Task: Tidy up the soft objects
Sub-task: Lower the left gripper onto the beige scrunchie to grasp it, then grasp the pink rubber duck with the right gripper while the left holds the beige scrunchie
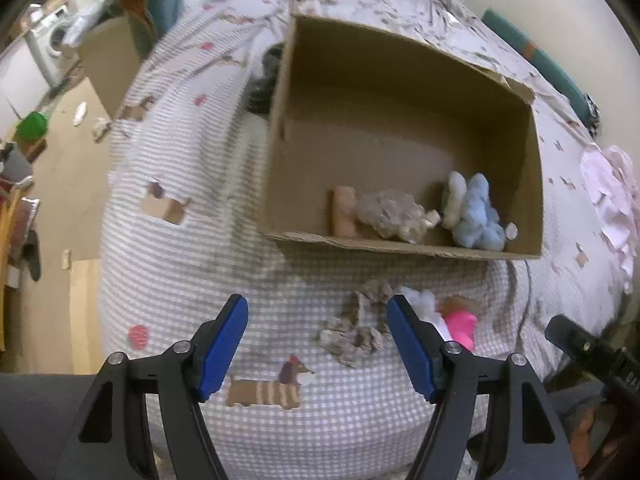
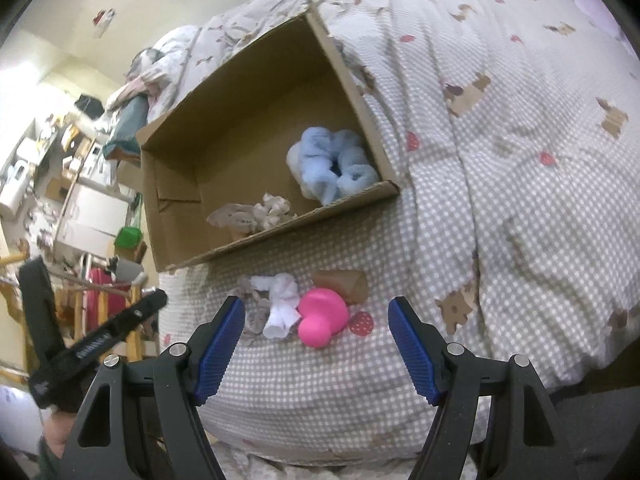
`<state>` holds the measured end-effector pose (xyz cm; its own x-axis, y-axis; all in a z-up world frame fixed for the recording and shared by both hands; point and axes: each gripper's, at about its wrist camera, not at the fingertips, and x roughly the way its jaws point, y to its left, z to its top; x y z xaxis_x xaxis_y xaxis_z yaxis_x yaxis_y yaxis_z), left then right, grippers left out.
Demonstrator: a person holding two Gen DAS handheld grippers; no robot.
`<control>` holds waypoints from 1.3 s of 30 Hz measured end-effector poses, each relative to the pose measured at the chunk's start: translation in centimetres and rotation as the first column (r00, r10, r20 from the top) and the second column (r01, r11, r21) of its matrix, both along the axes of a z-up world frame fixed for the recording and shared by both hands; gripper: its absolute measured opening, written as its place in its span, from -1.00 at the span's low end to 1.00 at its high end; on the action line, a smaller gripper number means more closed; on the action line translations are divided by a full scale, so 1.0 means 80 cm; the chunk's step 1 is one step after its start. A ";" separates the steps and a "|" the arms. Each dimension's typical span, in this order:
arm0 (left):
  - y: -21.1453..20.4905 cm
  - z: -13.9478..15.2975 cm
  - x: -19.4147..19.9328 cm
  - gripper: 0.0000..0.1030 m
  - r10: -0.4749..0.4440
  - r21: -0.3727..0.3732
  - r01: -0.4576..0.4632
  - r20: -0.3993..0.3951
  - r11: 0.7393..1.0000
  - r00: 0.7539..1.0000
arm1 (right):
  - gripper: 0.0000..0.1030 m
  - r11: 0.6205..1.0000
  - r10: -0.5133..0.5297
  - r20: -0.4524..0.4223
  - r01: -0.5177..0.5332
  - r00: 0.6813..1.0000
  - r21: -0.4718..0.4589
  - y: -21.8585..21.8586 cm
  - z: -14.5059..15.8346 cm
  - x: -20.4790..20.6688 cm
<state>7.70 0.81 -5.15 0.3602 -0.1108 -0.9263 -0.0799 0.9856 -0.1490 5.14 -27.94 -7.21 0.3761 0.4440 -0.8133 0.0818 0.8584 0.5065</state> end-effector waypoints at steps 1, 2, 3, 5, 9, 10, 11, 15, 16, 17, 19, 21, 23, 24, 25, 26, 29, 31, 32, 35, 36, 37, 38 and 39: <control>-0.001 -0.004 0.001 0.35 -0.004 -0.012 0.004 -0.010 1.000 1.000 | 0.52 1.000 -0.009 0.001 0.009 1.000 0.011 -0.002 0.001 0.000; -0.002 -0.009 0.002 0.35 -0.009 -0.018 0.008 -0.022 1.000 1.000 | 0.52 1.000 -0.013 0.002 0.013 1.000 0.011 -0.003 0.001 -0.001; -0.005 -0.015 0.003 0.35 -0.016 -0.022 0.015 -0.034 1.000 0.999 | 0.52 1.000 -0.015 0.000 0.015 1.000 0.005 -0.003 0.001 0.000; -0.011 -0.032 0.007 0.35 -0.030 -0.025 0.028 -0.067 0.999 0.997 | 0.52 1.000 -0.021 -0.010 0.021 1.000 0.005 -0.004 0.000 0.001; -0.023 -0.074 0.017 0.35 -0.043 -0.055 0.036 -0.126 0.998 0.991 | 0.52 1.000 -0.029 -0.031 0.029 0.999 0.007 -0.005 -0.006 0.003; -0.030 -0.086 0.021 0.35 -0.072 -0.055 0.065 -0.139 0.996 0.988 | 0.52 0.999 -0.033 -0.035 0.033 0.999 0.005 -0.006 -0.008 0.003; -0.037 -0.094 0.022 0.35 -0.101 -0.053 0.094 -0.148 0.994 0.984 | 0.52 0.999 -0.037 -0.041 0.037 0.998 0.004 -0.007 -0.010 0.004; -0.065 -0.111 0.021 0.35 -0.244 0.016 0.248 -0.130 0.969 0.961 | 0.52 0.999 -0.043 -0.064 0.044 0.997 0.007 -0.008 -0.017 0.005; -0.067 -0.113 0.020 0.35 -0.265 0.042 0.271 -0.120 0.962 0.957 | 0.52 0.999 -0.041 -0.064 0.041 0.997 0.004 -0.006 -0.017 0.005; -0.069 -0.115 0.020 0.35 -0.283 0.048 0.289 -0.111 0.956 0.953 | 0.52 0.999 -0.038 -0.062 0.038 0.997 0.000 -0.005 -0.017 0.006; -0.073 -0.117 0.019 0.34 -0.309 0.057 0.315 -0.095 0.947 0.946 | 0.52 0.999 -0.033 -0.062 0.032 0.998 -0.005 -0.002 -0.018 0.008; -0.078 -0.117 0.020 0.17 -0.333 0.066 0.338 -0.082 0.939 0.939 | 0.52 0.999 -0.033 -0.069 0.033 0.997 -0.007 0.000 -0.021 0.010; -0.085 -0.120 0.022 -0.43 -0.357 0.084 0.364 -0.086 0.928 0.930 | 0.52 0.999 -0.037 -0.078 0.037 0.996 -0.003 0.001 -0.023 0.013; -0.087 -0.122 0.025 -0.60 -0.363 0.078 0.371 -0.096 0.926 0.927 | 0.52 0.999 -0.038 -0.080 0.038 0.996 0.000 0.001 -0.024 0.014; -0.086 -0.120 0.027 -0.66 -0.360 0.073 0.367 -0.095 0.927 0.928 | 0.52 0.999 -0.037 -0.080 0.038 0.996 0.000 0.003 -0.024 0.017; -0.085 -0.117 0.026 -0.72 -0.358 0.075 0.365 -0.088 0.928 0.930 | 0.52 0.999 -0.037 -0.079 0.037 0.996 -0.001 0.003 -0.024 0.018; -0.076 -0.103 0.025 -0.74 -0.327 0.053 0.331 -0.085 0.942 0.941 | 0.52 0.999 -0.040 -0.081 0.040 0.996 -0.004 0.005 -0.026 0.022; -0.067 -0.091 0.023 -0.74 -0.298 0.045 0.302 -0.076 0.952 0.952 | 0.52 0.999 -0.049 -0.094 0.049 0.994 0.002 0.002 -0.031 0.024; -0.063 -0.085 0.021 -0.74 -0.288 0.038 0.291 -0.068 0.956 0.955 | 0.52 0.999 -0.052 -0.103 0.053 0.993 0.007 0.001 -0.033 0.025; -0.046 -0.066 0.016 -0.74 -0.234 0.001 0.235 -0.063 0.972 0.970 | 0.52 0.998 -0.053 -0.122 0.057 0.991 0.028 0.000 -0.039 0.030; -0.040 -0.060 0.014 -0.74 -0.216 -0.010 0.216 -0.062 0.976 0.974 | 0.52 0.998 -0.053 -0.128 0.058 0.990 0.034 -0.001 -0.041 0.032; -0.032 -0.052 0.011 -0.74 -0.185 -0.031 0.183 -0.066 0.983 0.980 | 0.52 0.998 -0.048 -0.137 0.054 0.989 0.039 0.001 -0.043 0.033; -0.023 -0.046 0.007 -0.74 -0.169 -0.048 0.166 -0.070 0.985 0.983 | 0.52 0.998 -0.032 -0.150 0.038 0.988 0.042 0.005 -0.047 0.035; -0.018 -0.040 0.003 -0.74 -0.151 -0.063 0.147 -0.073 0.987 0.986 | 0.52 0.999 -0.010 -0.164 0.017 0.986 0.041 0.012 -0.051 0.036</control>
